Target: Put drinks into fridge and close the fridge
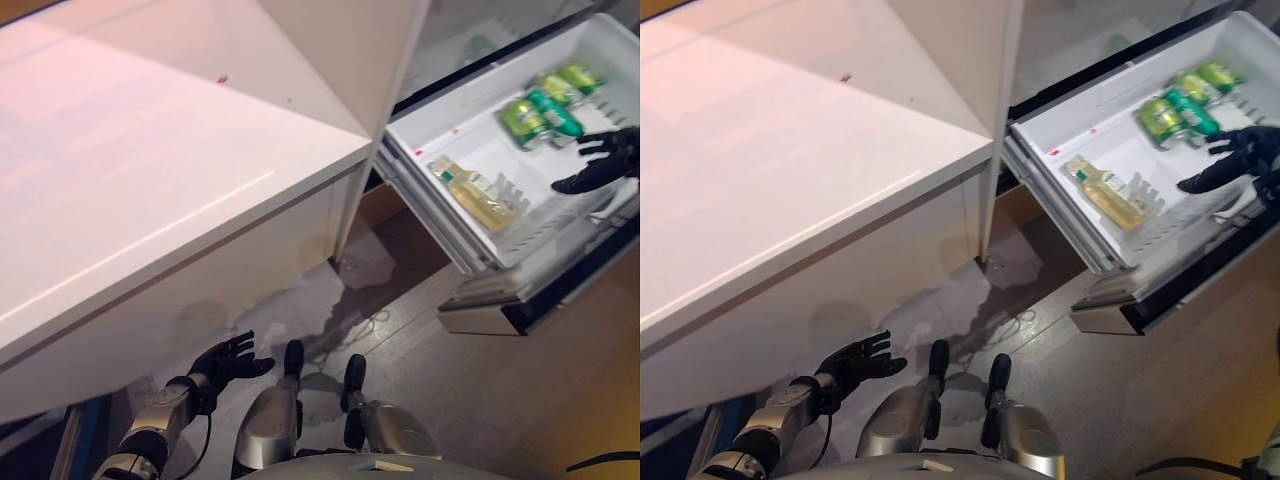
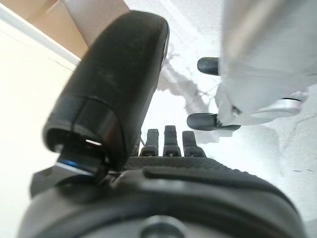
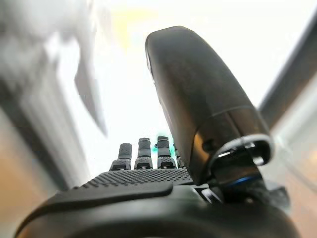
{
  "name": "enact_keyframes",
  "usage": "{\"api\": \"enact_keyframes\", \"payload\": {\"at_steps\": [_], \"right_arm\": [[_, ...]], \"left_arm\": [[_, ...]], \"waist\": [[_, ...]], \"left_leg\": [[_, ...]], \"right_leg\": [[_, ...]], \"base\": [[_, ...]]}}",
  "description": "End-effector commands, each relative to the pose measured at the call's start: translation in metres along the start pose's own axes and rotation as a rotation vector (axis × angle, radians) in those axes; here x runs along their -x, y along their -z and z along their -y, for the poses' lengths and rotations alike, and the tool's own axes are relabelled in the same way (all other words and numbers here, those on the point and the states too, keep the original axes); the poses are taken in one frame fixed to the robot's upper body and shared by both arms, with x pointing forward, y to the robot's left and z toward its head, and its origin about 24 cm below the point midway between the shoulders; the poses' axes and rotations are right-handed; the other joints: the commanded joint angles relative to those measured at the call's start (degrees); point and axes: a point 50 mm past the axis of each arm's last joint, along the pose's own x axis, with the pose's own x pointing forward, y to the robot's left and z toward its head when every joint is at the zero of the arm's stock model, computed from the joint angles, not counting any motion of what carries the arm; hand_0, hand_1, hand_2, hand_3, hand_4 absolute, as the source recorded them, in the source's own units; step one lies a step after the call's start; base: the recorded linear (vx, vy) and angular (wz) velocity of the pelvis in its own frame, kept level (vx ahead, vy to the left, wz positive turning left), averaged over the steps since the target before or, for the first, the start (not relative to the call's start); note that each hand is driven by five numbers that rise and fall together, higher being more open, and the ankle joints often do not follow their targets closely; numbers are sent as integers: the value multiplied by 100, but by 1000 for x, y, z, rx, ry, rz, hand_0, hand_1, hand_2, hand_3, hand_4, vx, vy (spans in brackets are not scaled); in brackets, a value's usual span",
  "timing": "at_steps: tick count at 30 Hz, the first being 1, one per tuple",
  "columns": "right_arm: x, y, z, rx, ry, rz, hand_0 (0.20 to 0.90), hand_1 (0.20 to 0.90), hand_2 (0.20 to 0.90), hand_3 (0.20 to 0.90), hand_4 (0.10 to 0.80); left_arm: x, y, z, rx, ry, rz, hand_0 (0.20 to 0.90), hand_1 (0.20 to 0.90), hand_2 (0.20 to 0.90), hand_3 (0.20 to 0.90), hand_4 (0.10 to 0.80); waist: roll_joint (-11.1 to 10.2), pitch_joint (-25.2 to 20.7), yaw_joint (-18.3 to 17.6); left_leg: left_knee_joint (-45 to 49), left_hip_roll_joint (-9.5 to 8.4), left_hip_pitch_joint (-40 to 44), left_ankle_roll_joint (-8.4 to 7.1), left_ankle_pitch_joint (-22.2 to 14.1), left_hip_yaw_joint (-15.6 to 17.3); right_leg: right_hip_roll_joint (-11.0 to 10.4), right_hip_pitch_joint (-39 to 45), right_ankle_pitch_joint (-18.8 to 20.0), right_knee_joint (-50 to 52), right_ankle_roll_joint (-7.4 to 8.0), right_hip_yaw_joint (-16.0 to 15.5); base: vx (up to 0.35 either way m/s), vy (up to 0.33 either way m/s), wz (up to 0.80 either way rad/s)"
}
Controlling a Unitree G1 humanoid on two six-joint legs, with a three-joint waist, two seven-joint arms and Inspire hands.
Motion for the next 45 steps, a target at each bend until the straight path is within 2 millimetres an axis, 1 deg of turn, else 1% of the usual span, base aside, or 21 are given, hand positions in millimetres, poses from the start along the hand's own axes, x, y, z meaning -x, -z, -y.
{"api": "enact_keyframes", "payload": {"at_steps": [1, 2, 3, 4, 5, 6, 7, 8, 9, 10, 11, 12, 14, 16, 17, 18, 21, 23, 28, 36, 45], "right_arm": [[24, -16, 33, -67, 230, 140, 900, 900, 900, 900, 800], [27, -20, 34, -186, 269, 215, 900, 900, 900, 900, 800], [27, -19, 33, -221, 275, 229, 900, 900, 900, 900, 800], [30, -18, 33, -403, 327, 330, 900, 900, 900, 900, 800], [30, -17, 33, -414, 334, 333, 900, 900, 900, 900, 800], [31, -15, 31, -560, 362, 396, 900, 900, 900, 900, 800], [31, -7, 28, -639, 371, 421, 900, 900, 900, 900, 800], [29, 1, 20, -782, 378, 455, 900, 900, 900, 900, 800], [25, 20, 2, -943, 382, 484, 900, 900, 900, 900, 800], [25, 24, 0, -975, 394, 487, 900, 900, 900, 900, 800], [22, 38, -16, -1100, 394, 494, 900, 900, 900, 900, 800], [19, 44, -25, -1183, 390, 495, 900, 900, 900, 900, 800], [17, 50, -36, -1244, 396, 490, 900, 900, 900, 900, 800], [14, 57, -49, -1326, 404, 482, 900, 900, 900, 900, 800], [14, 59, -51, -1344, 404, 486, 900, 900, 900, 900, 800], [13, 61, -53, -1367, 407, 502, 900, 900, 900, 900, 800], [13, 59, -51, -1381, 415, 525, 900, 900, 900, 900, 800], [13, 57, -46, -1411, 421, 550, 900, 900, 900, 900, 800], [8, 52, -43, -1437, 397, 552, 900, 900, 900, 900, 800], [0, 43, -45, -1452, 339, 534, 900, 900, 900, 900, 800], [-6, 31, -50, -1441, 262, 540, 900, 900, 900, 900, 800]], "left_arm": [[11, 44, -7, -33, -19, -149, 900, 900, 900, 900, 800], [12, 50, -6, -29, -20, -165, 900, 900, 900, 900, 800], [13, 51, -7, -31, -20, -170, 900, 900, 900, 900, 800], [14, 59, -5, -29, -17, -192, 900, 900, 900, 900, 800], [14, 58, -6, -33, -18, -193, 900, 900, 900, 900, 800], [15, 63, -5, -37, -14, -208, 900, 900, 900, 900, 800], [15, 64, -4, -41, -12, -216, 900, 900, 900, 900, 800], [15, 68, 0, -40, -6, -228, 900, 900, 900, 900, 800], [16, 74, 3, -41, 4, -245, 900, 900, 900, 900, 800], [17, 75, 3, -45, 3, -248, 900, 900, 900, 900, 800], [17, 81, 7, -43, 10, -260, 900, 900, 900, 900, 800], [17, 83, 9, -40, 14, -267, 900, 900, 900, 900, 800], [17, 85, 11, -33, 20, -271, 900, 900, 900, 900, 800], [16, 85, 14, -28, 31, -263, 900, 900, 900, 900, 800], [16, 84, 15, -28, 35, -256, 900, 900, 900, 900, 800], [12, 77, 18, -38, 44, -229, 900, 900, 900, 900, 800], [8, 67, 20, -48, 42, -191, 900, 900, 900, 900, 800], [4, 59, 24, -32, 37, -157, 900, 900, 900, 900, 800], [1, 52, 30, -10, 10, -114, 900, 900, 900, 900, 800], [7, 58, 20, 45, -54, -114, 900, 900, 900, 900, 800], [13, 67, 16, 87, -70, -111, 900, 900, 900, 900, 800]], "waist": [[-137, -1428, -163], [-106, -1497, -222], [-105, -1509, -227], [-52, -1571, -277], [-68, -1572, -261], [-32, -1597, -284], [-22, -1609, -287], [32, -1620, -319], [83, -1629, -334], [72, -1632, -320], [109, -1633, -324], [128, -1634, -318], [148, -1619, -311], [157, -1516, -277], [161, -1464, -262], [153, -1266, -212], [136, -1049, -149], [142, -854, -73], [194, -543, 114], [294, -254, 289], [367, -110, 466]], "left_leg": [[393, -98, 155, 66, -874, 245], [391, -98, 206, 72, -911, 267], [392, -98, 216, 74, -920, 273], [411, -94, 257, 76, -970, 299], [413, -94, 260, 76, -973, 299], [432, -94, 281, 81, -1003, 309], [454, -94, 298, 88, -1037, 315], [480, -96, 317, 100, -1067, 318], [530, -108, 346, 124, -1124, 318], [540, -109, 351, 127, -1134, 318], [607, -122, 380, 154, -1203, 331], [673, -132, 384, 173, -1248, 337], [842, -141, 360, 207, -1337, 347], [1413, -176, 193, 285, -1582, 308], [1579, -179, 122, 312, -1659, 284], [2075, -199, -110, 392, -1908, 205], [2588, -232, -403, 481, -2162, 111], [3107, -295, -700, 573, -2452, 28], [4120, -451, -1404, 739, -2793, -110], [4619, -608, -1842, 787, -2840, -187], [4438, -701, -1836, 752, -2661, -346]], "right_leg": [[-143, -61, -551, 754, 364, 26], [-140, -28, -569, 748, 372, 73], [-140, -20, -575, 748, 374, 83], [-147, 5, -600, 767, 394, 110], [-147, 7, -602, 768, 395, 111], [-153, 20, -618, 788, 406, 125], [-164, 33, -633, 803, 415, 129], [-177, 43, -649, 828, 423, 139], [-200, 66, -674, 857, 434, 151], [-202, 72, -678, 861, 435, 151], [-231, 99, -699, 888, 441, 155], [-249, 109, -724, 918, 436, 165], [-277, 94, -798, 1054, 416, 175], [-344, -22, -998, 1497, 328, 173], [-365, -73, -1064, 1651, 291, 159], [-427, -251, -1254, 2099, 189, 112], [-482, -468, -1445, 2565, 89, 61], [-535, -671, -1669, 3023, -4, 19], [-621, -1275, -2023, 4082, -197, -45], [-742, -1764, -2284, 4905, -317, -105], [-803, -1796, -2374, 5090, -346, -207]], "base": [[67, 41, -32], [49, 27, -27], [56, 25, -24], [34, 13, -21], [53, 12, -18], [42, 5, -8], [74, 7, -12], [110, 10, -21], [100, 6, -18], [137, -1, -12], [127, -10, -8], [137, -12, -9], [108, -12, -6], [102, -22, -2], [51, -35, 2], [11, -35, 4], [-23, -20, 14], [-26, 3, 20], [5, 29, 23], [26, 59, 14], [53, 53, 8]]}}
